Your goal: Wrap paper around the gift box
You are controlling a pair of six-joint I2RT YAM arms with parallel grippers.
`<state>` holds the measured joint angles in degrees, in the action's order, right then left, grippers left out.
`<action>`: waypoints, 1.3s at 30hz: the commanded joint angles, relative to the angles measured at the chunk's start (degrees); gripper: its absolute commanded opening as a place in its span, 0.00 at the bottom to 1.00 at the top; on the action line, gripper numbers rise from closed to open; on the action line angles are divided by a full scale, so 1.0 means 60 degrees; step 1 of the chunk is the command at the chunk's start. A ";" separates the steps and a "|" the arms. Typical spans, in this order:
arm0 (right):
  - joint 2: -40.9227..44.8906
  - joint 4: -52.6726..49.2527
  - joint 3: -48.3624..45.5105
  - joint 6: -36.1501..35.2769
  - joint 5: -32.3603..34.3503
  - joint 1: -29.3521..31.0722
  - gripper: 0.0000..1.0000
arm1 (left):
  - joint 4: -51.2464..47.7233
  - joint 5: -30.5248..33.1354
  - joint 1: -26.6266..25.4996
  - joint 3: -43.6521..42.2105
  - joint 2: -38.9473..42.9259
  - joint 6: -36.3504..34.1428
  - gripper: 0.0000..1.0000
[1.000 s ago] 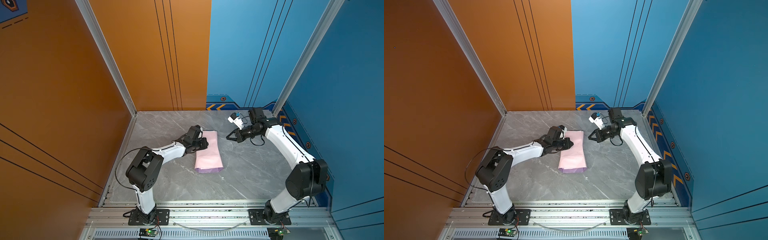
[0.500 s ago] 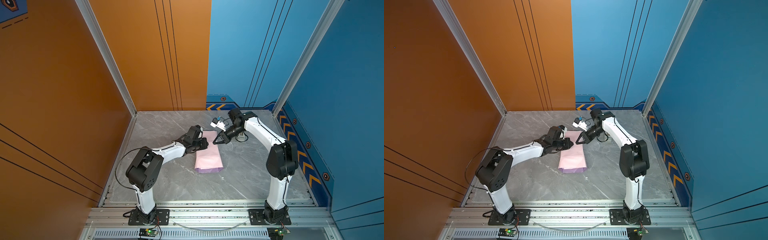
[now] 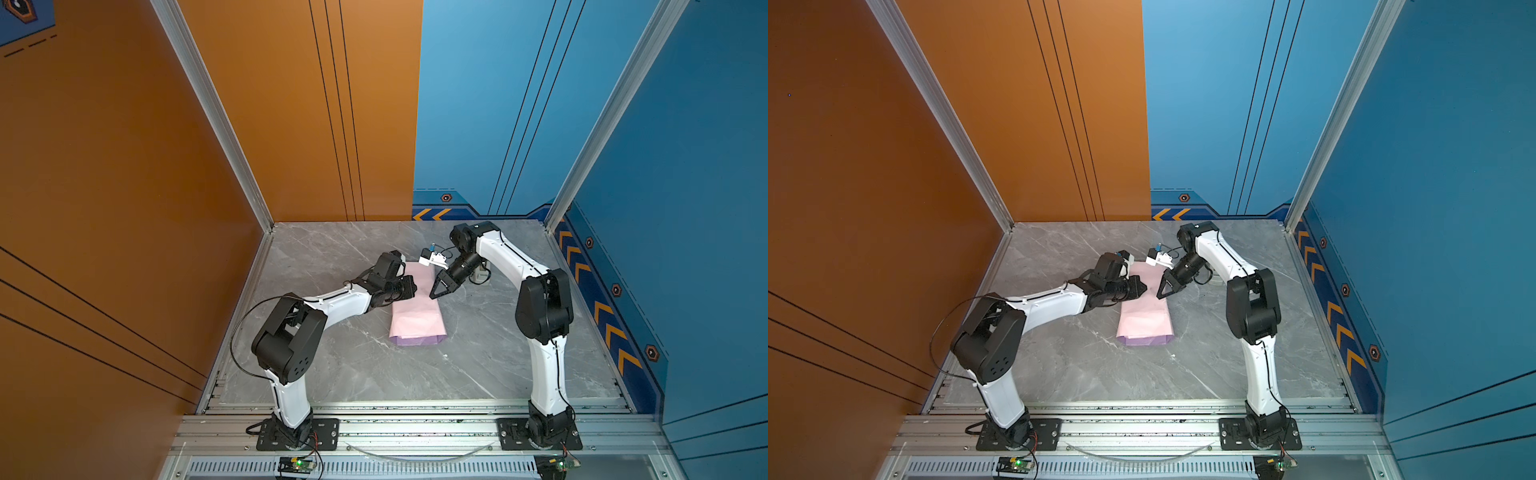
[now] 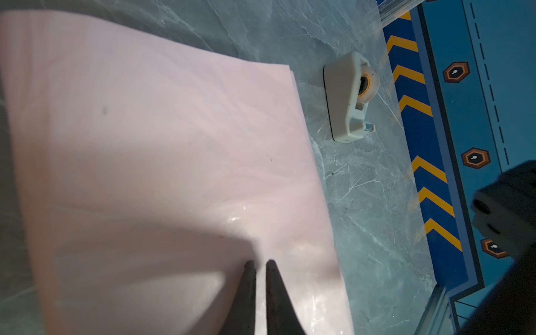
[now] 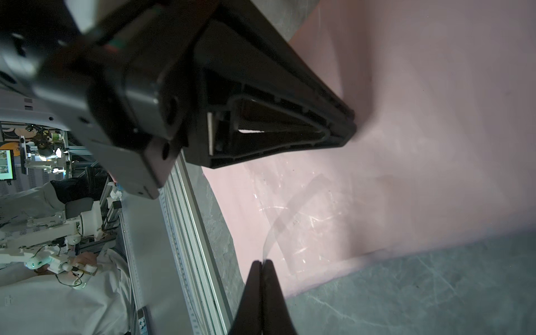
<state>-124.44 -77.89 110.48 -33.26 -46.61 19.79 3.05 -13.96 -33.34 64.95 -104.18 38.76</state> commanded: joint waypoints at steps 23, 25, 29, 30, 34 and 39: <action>-0.0944 -0.1651 0.1373 -0.0655 0.0231 -0.0282 0.00 | -0.0992 0.0358 -0.0037 -0.0263 -0.0068 -0.0184 0.11; -0.1037 -0.1654 0.1405 -0.0614 0.0273 -0.0328 0.00 | -0.1002 0.0349 -0.0029 -0.0266 -0.0067 -0.0183 0.11; -0.1234 -0.1686 0.1507 -0.0522 0.0389 -0.0397 0.00 | -0.0992 0.0359 -0.0041 -0.0264 -0.0068 -0.0191 0.11; -0.1274 -0.1710 0.1531 -0.0515 0.0400 -0.0398 0.00 | -0.1004 0.0367 -0.0040 -0.0269 -0.0068 -0.0191 0.11; -0.1419 -0.1733 0.1582 -0.0443 0.0476 -0.0455 0.00 | -0.1018 0.0356 -0.0026 -0.0270 -0.0068 -0.0194 0.12; -0.1603 -0.1770 0.1583 -0.0354 0.0614 -0.0501 0.00 | -0.1016 0.0356 -0.0027 -0.0263 -0.0079 -0.0205 0.12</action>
<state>-132.84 -86.35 118.78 -35.94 -44.62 17.17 3.05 -13.93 -33.34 64.95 -104.18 38.74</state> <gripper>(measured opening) 0.047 0.115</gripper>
